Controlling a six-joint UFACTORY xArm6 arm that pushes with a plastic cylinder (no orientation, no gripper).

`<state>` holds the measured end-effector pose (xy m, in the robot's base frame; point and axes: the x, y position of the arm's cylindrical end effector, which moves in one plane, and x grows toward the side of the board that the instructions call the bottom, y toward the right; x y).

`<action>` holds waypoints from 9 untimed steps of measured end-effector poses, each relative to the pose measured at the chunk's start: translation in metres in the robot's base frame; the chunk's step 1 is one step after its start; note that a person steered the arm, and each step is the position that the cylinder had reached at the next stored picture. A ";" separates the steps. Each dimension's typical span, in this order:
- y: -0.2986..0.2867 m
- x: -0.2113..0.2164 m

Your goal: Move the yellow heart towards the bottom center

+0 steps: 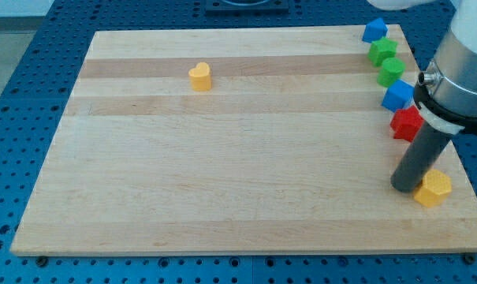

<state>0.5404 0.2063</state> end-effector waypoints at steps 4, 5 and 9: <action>-0.009 0.000; -0.058 0.000; -0.271 -0.075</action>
<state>0.4654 -0.0643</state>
